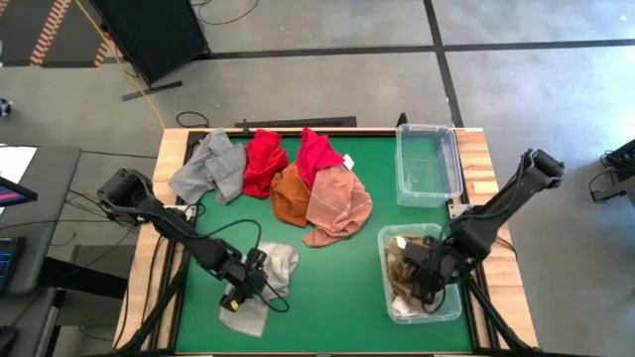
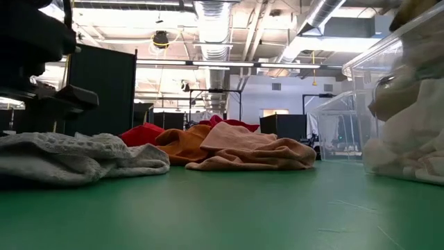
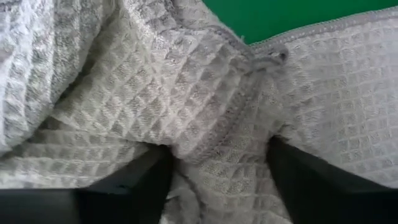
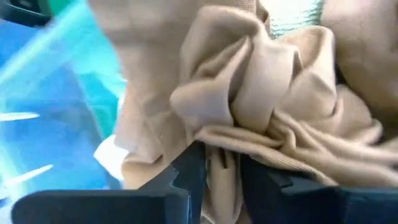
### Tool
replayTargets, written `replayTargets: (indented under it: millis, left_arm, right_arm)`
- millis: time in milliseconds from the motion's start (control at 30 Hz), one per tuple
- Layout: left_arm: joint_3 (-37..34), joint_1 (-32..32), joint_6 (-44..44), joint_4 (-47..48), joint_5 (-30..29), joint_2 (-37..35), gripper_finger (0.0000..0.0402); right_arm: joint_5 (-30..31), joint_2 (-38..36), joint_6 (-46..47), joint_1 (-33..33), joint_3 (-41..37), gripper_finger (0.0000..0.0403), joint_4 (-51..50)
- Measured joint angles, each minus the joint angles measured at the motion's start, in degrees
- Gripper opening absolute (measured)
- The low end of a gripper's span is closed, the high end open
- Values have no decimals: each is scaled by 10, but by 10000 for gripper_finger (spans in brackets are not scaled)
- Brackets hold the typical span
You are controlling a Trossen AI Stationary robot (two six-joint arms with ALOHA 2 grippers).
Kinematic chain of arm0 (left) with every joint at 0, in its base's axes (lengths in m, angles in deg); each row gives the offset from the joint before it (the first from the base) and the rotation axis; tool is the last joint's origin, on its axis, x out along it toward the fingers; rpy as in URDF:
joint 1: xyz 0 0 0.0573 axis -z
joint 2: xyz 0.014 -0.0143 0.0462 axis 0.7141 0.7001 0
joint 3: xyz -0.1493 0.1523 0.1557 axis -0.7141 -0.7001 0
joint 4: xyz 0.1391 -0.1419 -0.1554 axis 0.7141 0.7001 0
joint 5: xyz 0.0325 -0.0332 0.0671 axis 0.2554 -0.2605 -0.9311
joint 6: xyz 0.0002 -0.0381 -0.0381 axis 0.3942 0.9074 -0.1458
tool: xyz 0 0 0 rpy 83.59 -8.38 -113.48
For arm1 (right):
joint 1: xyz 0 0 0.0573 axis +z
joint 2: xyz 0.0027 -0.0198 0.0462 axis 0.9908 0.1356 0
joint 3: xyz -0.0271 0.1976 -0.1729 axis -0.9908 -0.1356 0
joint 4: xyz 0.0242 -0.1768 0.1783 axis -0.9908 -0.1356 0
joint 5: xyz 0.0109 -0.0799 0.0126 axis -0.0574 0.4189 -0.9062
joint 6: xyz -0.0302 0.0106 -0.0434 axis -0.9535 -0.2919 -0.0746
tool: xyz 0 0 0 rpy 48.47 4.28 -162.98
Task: Sort towels by color in basket
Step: Put the brown towel into the bottom transparent bin
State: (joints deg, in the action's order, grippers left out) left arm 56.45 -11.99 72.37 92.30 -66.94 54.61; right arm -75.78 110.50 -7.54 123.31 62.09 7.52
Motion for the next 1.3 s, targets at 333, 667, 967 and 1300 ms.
replayTargets:
  millis: [333,667,967,1300]
  left_arm:
    - [21,-3,-64,1,4,2,23]
    - [77,-25,-145,16,-42,6,23]
    - [137,-68,-231,14,-49,5,23]
    - [192,-93,-276,44,-46,3,23]
  right_arm:
    - [0,-81,6,0,1,119,11]
    - [2,-103,4,4,1,119,40]
    - [7,-108,-28,8,2,119,87]
    - [10,-95,-15,12,2,119,55]
